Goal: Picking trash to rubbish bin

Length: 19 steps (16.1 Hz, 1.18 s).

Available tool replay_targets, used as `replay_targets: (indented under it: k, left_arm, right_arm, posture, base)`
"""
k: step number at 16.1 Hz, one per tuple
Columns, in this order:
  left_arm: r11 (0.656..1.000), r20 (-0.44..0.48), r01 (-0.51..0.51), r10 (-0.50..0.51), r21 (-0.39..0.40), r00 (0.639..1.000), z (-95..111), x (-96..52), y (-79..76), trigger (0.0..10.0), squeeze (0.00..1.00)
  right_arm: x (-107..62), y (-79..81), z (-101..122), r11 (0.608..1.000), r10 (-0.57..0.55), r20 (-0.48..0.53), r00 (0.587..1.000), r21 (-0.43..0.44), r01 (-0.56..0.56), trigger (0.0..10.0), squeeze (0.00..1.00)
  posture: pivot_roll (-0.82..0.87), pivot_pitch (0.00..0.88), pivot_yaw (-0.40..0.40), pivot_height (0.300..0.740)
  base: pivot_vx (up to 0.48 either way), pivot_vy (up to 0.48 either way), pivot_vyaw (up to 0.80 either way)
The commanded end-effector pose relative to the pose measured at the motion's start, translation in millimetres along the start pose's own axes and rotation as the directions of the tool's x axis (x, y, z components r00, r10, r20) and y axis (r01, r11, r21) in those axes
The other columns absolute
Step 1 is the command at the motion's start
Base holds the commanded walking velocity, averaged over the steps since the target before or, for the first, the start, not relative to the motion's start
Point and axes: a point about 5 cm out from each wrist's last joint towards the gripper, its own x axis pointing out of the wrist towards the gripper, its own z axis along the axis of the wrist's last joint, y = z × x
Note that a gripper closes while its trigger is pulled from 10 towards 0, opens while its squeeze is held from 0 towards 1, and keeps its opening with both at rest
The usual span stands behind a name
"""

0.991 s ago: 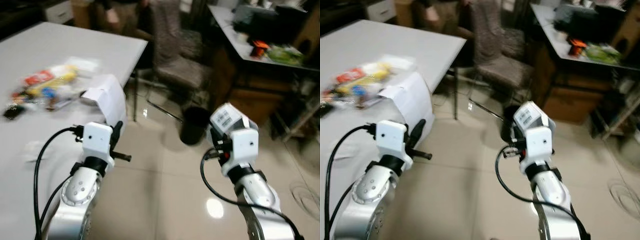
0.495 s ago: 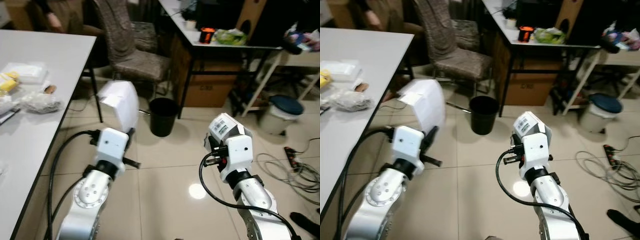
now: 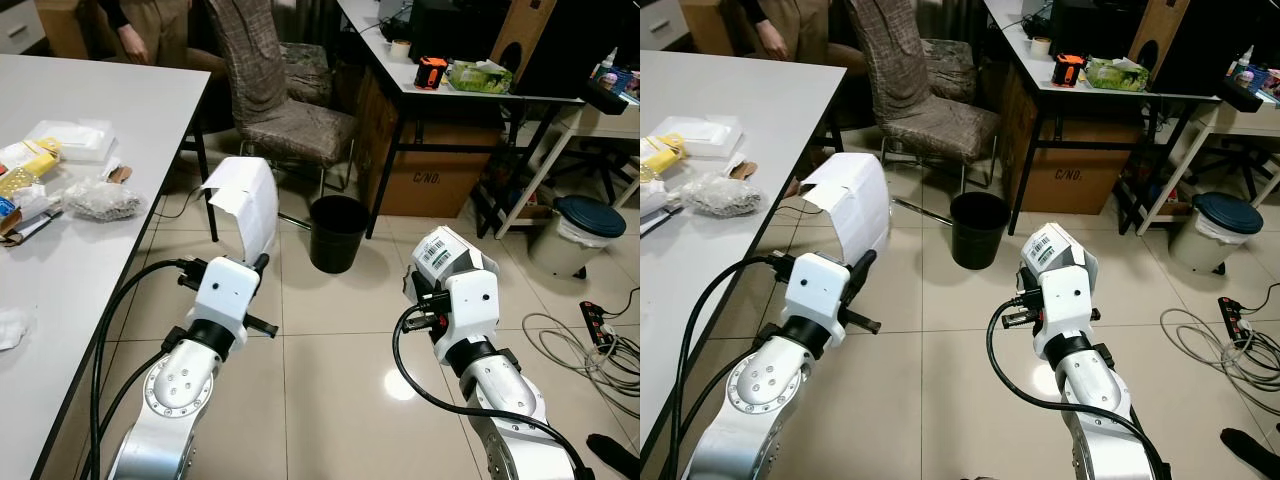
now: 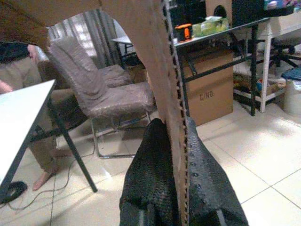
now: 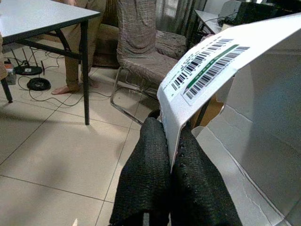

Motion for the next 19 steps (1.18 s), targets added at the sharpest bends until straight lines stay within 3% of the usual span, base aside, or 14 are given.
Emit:
replay_targets:
  k: [1, 7, 19]
  left_arm:
    - [1.000, 0.003, 0.025, -0.025, 0.007, 1.000, -0.7, -0.1, -3.6, 10.0, 0.00]
    - [0.999, 0.012, 0.038, -0.038, 0.008, 0.999, -0.4, -0.6, -4.4, 10.0, 0.00]
    - [0.998, 0.019, 0.056, -0.056, 0.013, 0.998, -0.1, 0.7, -5.0, 10.0, 0.00]
  right_arm:
    - [-1.2, -1.3, -2.0, 1.000, -0.011, -0.002, 1.000, 0.006, 0.011, 10.0, 0.00]
    - [-1.8, -1.9, -3.7, 1.000, -0.013, -0.005, 1.000, 0.011, 0.013, 10.0, 0.00]
    - [-2.2, -1.0, -7.5, 1.000, -0.010, -0.014, 1.000, 0.005, 0.010, 10.0, 0.00]
  posture:
    - [-0.08, 0.000, -0.083, 0.740]
    - [-0.08, 0.000, -0.084, 0.740]
    - [-0.08, 0.000, -0.083, 0.740]
  base:
    - [0.000, 0.000, 0.00]
    - [0.122, 0.000, -0.62]
    - [0.302, 0.000, 0.00]
